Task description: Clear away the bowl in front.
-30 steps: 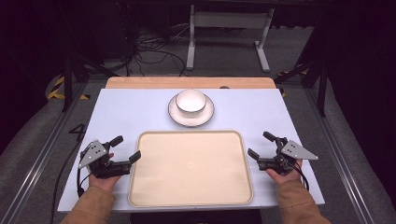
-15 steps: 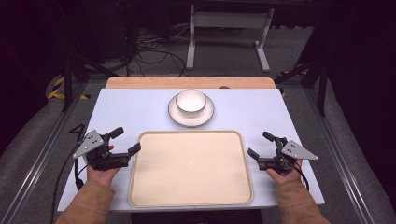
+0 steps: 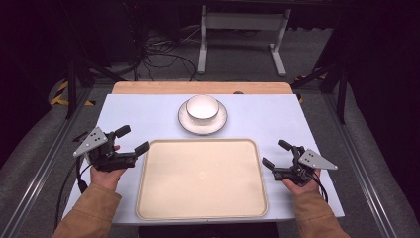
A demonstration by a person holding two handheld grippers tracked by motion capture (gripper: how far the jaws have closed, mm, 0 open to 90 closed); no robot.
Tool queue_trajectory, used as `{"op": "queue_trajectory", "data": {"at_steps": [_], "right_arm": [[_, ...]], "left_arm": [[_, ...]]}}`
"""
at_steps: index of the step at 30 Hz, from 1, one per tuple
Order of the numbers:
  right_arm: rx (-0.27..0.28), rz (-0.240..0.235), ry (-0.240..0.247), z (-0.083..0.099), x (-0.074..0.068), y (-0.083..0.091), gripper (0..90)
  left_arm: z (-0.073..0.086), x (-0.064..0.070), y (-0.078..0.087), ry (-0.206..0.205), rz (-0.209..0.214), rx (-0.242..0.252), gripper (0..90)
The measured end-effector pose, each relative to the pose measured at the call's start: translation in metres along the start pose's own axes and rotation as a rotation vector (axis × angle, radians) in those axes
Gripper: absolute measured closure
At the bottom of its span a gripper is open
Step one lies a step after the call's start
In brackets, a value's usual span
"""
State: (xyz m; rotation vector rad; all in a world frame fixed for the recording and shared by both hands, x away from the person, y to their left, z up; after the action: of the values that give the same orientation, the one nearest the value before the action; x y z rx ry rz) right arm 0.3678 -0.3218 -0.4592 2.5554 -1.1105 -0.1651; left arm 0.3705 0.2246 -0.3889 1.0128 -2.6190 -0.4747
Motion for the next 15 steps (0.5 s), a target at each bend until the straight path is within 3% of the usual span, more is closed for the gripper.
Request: {"op": "queue_trajectory", "data": {"at_steps": [6, 15], "right_arm": [[0.0, 0.001, 0.0, 0.0, 0.0, 0.0, 8.3], [-0.002, 0.004, 0.005, 0.0, 0.0, 0.0, 8.3]], "left_arm": [[-0.011, -0.001, -0.006, -0.02, 0.015, -0.014, 5.5], [-0.027, -0.005, -0.019, 0.011, 0.031, -0.052, 5.3]]}}
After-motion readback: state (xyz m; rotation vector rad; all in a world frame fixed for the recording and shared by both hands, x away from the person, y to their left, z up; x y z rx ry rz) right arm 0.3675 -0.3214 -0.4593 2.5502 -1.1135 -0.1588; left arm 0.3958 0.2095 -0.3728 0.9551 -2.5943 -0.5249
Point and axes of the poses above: each handheld gripper's, and its own axes: y roughly backward along the jaws, z roughly out of its underside, x roughly to its right, the point moved 1 cm from there along -y, roughly forward along the jaws, and after that the axes turned 15 degrees about -x, right-handed, at the moved point
